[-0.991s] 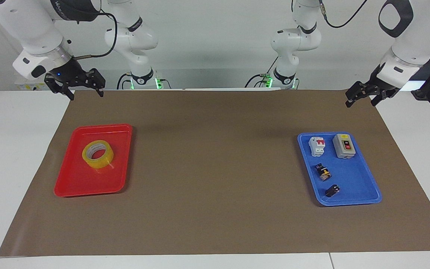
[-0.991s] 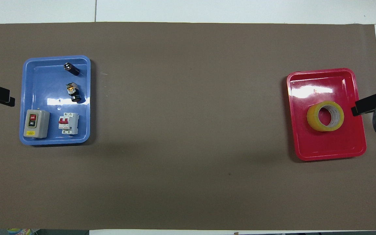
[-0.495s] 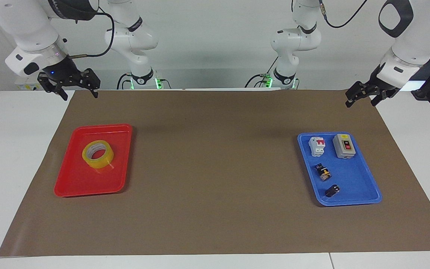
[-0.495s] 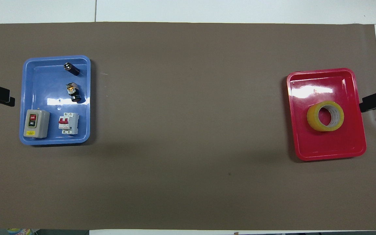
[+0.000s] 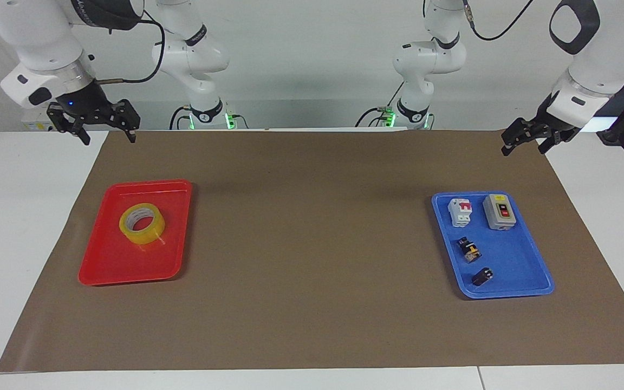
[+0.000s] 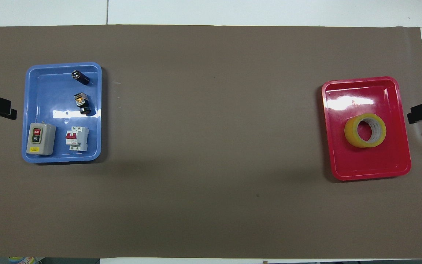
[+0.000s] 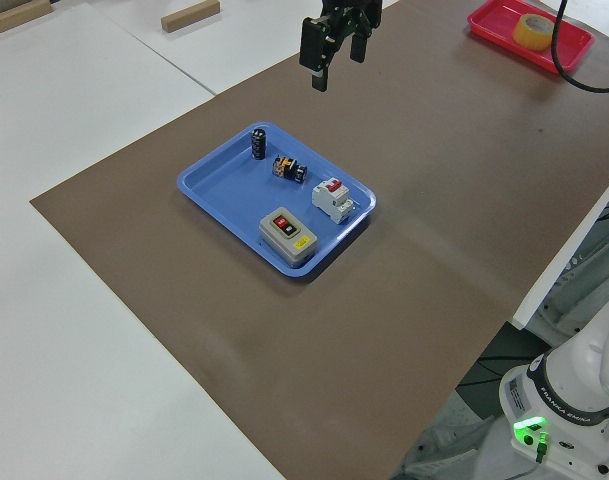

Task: Place and move tape with both arms

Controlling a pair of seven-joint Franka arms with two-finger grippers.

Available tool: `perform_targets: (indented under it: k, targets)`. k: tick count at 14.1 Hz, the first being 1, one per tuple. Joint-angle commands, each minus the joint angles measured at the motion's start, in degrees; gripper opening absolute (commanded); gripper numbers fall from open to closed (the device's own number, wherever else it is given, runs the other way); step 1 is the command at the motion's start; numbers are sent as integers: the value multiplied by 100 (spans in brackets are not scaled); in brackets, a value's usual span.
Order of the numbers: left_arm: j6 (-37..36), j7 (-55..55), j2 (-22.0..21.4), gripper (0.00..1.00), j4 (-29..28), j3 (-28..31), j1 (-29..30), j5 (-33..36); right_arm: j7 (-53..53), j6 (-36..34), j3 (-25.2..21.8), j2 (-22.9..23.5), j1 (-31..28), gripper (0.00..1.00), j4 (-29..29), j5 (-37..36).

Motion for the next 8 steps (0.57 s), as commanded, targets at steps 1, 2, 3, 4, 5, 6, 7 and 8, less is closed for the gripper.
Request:
perform_targets:
  k: [1, 2, 3, 4, 5, 6, 7, 8]
  targets:
    - [48, -67, -148, 100, -154, 6, 9, -24, 32, 28, 7, 33, -66, 100, 48, 154]
    - [48, -67, -148, 100, -154, 6, 9, -24, 23, 36, -11, 33, -83, 100, 47, 198]
    - [48, -67, -148, 100, -154, 6, 9, -24, 23, 45, -19, 33, -92, 100, 56, 198]
    - [48, -67, -148, 100, -154, 6, 9, -24, 23, 45, -20, 33, -92, 100, 56, 198]
    - [48, -67, -148, 100, -154, 6, 9, -24, 32, 45, -20, 33, -58, 100, 48, 198]
    - [48, -67, -148, 100, -154, 6, 9, -24, 32, 45, -20, 24, -40, 100, 21, 198]
    - [48, -67, -148, 100, -154, 6, 9, -24, 41, 45, -20, 15, -31, 100, 4, 198]
    - [48, -67, -148, 100, -154, -11, 9, -24, 41, 45, -20, 15, -31, 100, 4, 198]
